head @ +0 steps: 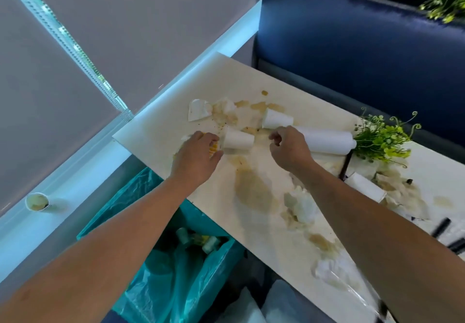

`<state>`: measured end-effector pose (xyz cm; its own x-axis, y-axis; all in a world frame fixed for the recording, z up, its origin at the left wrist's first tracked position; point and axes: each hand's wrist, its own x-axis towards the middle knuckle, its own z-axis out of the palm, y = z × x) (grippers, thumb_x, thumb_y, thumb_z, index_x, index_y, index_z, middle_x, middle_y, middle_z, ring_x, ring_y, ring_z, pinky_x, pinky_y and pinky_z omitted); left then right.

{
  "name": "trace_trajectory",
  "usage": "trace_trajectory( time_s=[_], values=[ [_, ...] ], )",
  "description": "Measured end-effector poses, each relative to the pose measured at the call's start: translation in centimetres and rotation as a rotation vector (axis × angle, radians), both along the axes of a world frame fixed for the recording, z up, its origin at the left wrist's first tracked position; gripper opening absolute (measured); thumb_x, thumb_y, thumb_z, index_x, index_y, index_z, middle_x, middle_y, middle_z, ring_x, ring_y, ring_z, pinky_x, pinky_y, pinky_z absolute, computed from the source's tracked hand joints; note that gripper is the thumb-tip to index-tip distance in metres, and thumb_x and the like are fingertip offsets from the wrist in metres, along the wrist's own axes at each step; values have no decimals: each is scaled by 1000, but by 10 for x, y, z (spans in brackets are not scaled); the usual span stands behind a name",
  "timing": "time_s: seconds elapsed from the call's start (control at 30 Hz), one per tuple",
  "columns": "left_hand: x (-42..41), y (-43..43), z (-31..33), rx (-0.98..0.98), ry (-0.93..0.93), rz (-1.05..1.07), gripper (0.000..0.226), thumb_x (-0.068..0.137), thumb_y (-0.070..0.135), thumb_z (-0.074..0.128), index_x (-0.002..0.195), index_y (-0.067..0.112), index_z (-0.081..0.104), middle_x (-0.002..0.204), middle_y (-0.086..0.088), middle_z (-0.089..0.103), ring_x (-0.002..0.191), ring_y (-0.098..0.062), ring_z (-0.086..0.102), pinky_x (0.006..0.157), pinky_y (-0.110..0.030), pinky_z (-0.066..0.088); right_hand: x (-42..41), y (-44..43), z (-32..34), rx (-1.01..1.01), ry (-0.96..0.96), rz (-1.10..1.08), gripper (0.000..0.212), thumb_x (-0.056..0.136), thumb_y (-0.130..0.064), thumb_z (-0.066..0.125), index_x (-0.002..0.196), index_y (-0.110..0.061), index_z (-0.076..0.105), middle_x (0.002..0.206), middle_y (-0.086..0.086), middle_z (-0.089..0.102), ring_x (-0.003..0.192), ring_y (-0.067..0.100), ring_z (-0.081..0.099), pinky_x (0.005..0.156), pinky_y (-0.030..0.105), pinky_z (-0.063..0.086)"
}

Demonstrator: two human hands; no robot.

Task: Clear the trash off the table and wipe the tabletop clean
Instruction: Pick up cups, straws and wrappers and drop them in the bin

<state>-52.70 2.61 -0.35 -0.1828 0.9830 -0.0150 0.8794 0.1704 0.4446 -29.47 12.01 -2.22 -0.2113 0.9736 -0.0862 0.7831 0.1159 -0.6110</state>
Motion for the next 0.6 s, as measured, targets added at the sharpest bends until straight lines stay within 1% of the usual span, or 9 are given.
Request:
trace_trajectory(
  time_s=[0.1,0.17,0.23,0.3,0.4,0.6],
  values=[
    [19,34,-2,-39,79,-52,45,94,39,68,136,25,57,126,1,57,116,-23,58,96,-47,52,26,24,-3,19,-49,2,24,90,-11,59,113,-14,67,107,1,51,99,19,51,79,30,45],
    [26,52,-6,-69,131,-80,50,92,38,70,138,24,56,129,-1,56,120,-26,54,98,-46,51,36,38,-7,41,-97,18,29,92,-13,58,121,-15,64,117,5,52,111,24,46,87,34,47],
    [33,70,-15,-98,178,-98,54,90,37,73,139,24,55,133,-2,54,121,-27,51,97,-44,50,44,54,-13,75,-153,40,34,93,-15,57,127,-15,60,123,8,50,116,28,41,93,39,47],
    [38,84,-23,-136,225,-116,59,88,38,76,141,24,54,134,-2,52,121,-26,49,96,-43,50,47,68,-18,101,-189,58,37,93,-20,57,130,-16,57,126,7,49,119,29,38,95,42,47],
    [42,99,-35,-179,334,-149,67,82,42,80,141,27,52,136,1,51,120,-25,47,96,-41,48,44,86,-25,141,-229,91,41,93,-26,58,133,-16,53,129,8,49,120,30,38,93,43,48],
    [44,120,-57,-240,501,-224,71,79,40,80,142,29,49,137,4,50,123,-23,43,97,-38,42,25,114,-47,118,-329,142,47,91,-31,56,135,-16,47,132,10,48,121,33,39,96,47,42]
  ],
)
